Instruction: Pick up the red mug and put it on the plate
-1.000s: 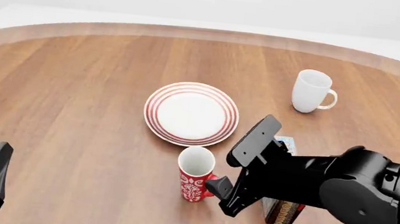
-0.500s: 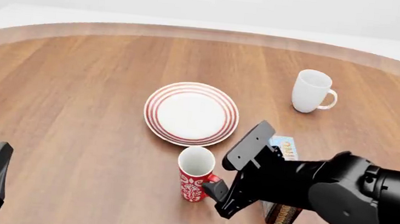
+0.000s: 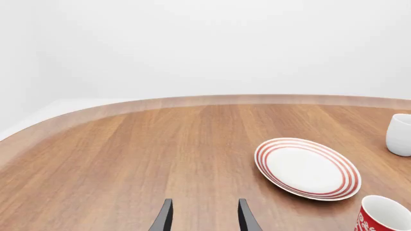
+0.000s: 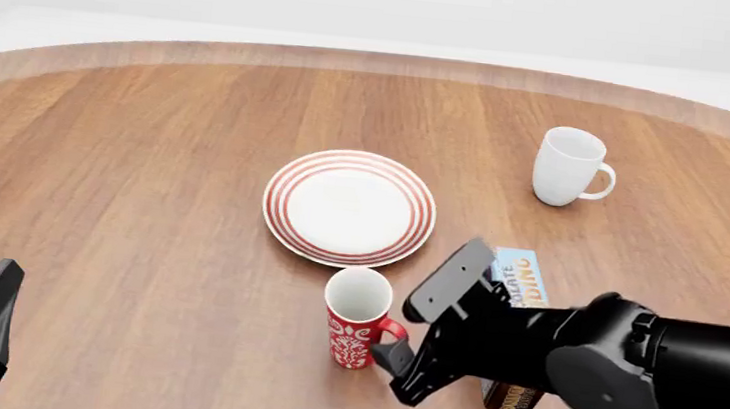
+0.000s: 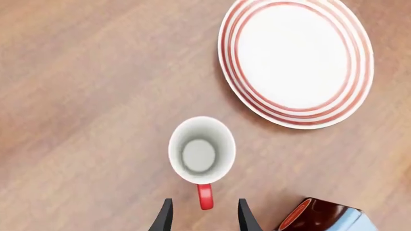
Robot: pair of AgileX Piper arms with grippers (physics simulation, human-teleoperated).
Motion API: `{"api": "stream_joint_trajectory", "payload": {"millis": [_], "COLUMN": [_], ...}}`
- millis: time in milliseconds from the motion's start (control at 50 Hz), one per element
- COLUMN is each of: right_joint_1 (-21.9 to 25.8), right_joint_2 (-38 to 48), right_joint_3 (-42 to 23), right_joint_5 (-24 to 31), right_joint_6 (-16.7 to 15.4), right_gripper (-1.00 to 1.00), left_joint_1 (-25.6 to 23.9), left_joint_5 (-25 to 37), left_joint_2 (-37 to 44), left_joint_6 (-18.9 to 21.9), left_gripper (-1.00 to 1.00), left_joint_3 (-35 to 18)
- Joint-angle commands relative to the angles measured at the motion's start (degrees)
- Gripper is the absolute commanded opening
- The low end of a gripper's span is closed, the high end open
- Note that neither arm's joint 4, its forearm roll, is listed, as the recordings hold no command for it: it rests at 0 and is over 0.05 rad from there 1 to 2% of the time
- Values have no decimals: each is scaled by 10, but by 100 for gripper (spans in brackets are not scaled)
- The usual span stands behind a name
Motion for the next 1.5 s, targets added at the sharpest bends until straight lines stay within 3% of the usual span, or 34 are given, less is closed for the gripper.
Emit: {"api": "stream_joint_trajectory", "payload": {"millis": [20, 580, 1320, 1340, 1500], "right_joint_1": [4, 6, 9, 11, 9], "right_joint_2": [16, 62, 72, 71, 69], "right_joint_3": [15, 26, 31, 32, 37], "right_joint_5": [-22, -68, -87, -88, -93], "right_joint_6": [11, 20, 21, 20, 14], "right_gripper": [100, 100, 100, -100, -100], "left_joint_1": [0, 0, 0, 0, 0], "left_joint_5": [0, 0, 0, 0, 0], "left_joint_2": [0, 0, 0, 0, 0], "left_joint_6": [0, 0, 0, 0, 0], "left_gripper": [100, 100, 100, 100, 100], "left_joint_3": [0, 0, 0, 0, 0]}}
